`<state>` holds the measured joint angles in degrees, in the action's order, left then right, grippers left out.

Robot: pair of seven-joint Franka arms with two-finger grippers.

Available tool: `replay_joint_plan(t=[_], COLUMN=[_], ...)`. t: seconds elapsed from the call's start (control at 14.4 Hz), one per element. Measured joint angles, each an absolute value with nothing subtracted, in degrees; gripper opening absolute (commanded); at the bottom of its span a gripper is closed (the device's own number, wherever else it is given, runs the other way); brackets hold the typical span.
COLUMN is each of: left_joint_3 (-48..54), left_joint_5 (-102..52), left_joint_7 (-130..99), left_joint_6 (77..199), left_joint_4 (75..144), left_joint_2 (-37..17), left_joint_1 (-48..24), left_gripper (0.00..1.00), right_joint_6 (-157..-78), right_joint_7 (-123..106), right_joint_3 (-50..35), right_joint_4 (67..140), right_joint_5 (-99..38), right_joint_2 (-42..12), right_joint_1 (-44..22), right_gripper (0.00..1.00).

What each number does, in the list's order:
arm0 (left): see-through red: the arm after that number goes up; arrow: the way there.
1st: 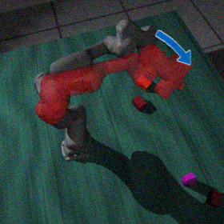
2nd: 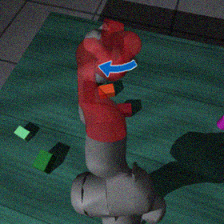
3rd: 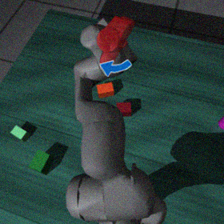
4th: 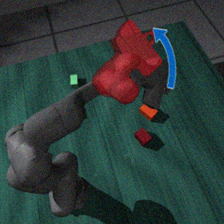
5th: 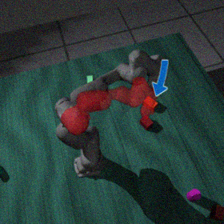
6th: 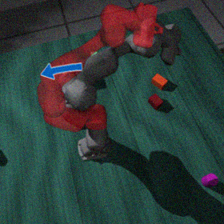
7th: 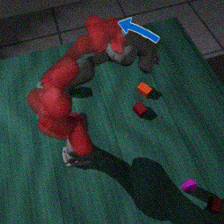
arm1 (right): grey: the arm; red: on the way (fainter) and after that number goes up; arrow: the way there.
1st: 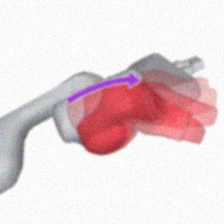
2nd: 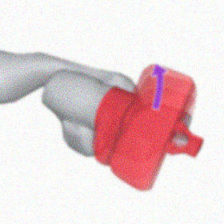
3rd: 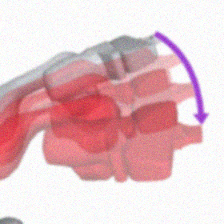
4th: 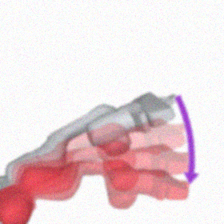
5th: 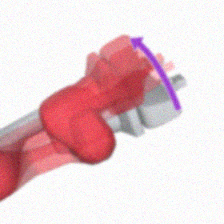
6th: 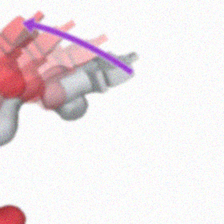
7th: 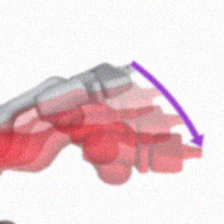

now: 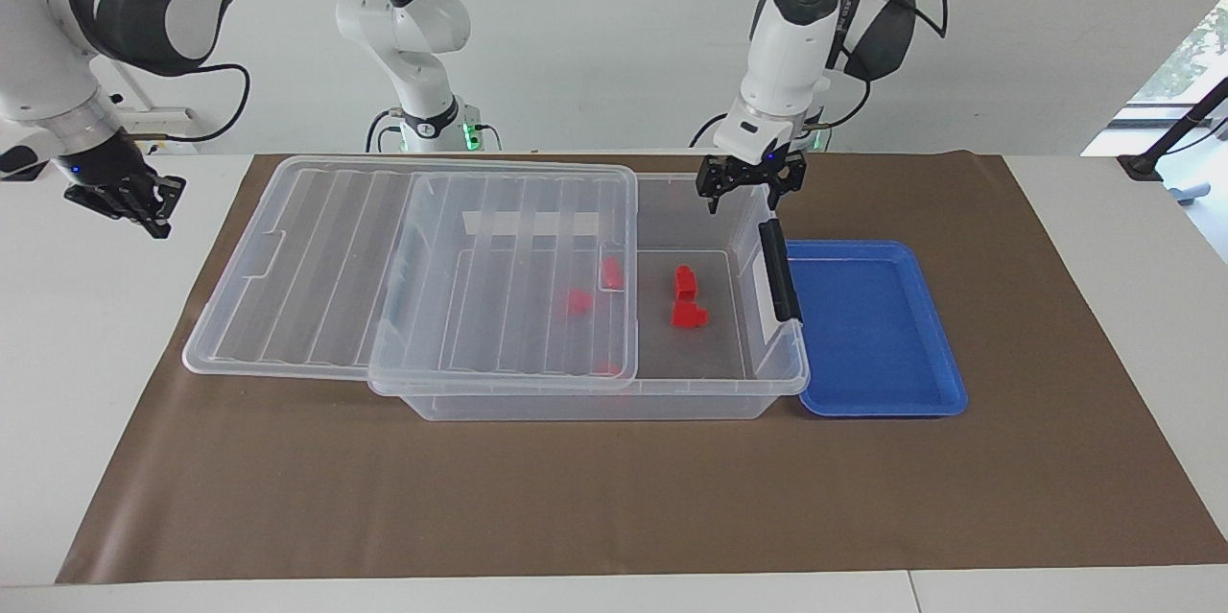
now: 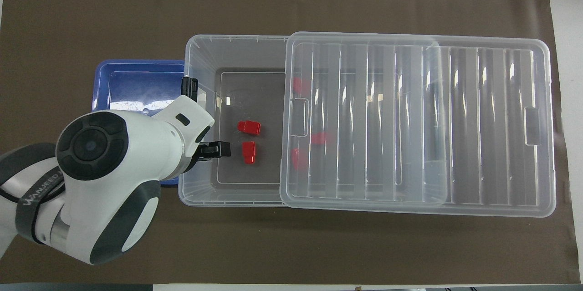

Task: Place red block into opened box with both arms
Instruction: 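Withdraw the left gripper back over the blue tray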

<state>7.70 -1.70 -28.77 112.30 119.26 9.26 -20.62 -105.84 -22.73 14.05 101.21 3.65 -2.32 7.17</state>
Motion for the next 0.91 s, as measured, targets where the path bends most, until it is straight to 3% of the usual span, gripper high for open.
replay_joint_plan(t=[0.35, 0.91], left_joint_3=[7.1, 7.0], left_joint_5=[-1.8, -1.8], left_joint_7=[-15.0, -3.5], left_joint_6=[111.8, 97.7], left_joint_4=[114.8, 95.4], left_joint_2=[7.9, 0.5], left_joint_1=[-9.9, -1.1], left_gripper=[1.00, 1.00], right_joint_6=[-111.9, -113.0], right_joint_7=[-22.6, -17.9], right_joint_3=[14.2, 10.6], right_joint_4=[107.2, 109.1], right_joint_5=[3.6, 3.6], right_joint_2=[-2.7, -2.7], right_joint_1=[7.1, 7.1], right_gripper=[0.00, 0.00])
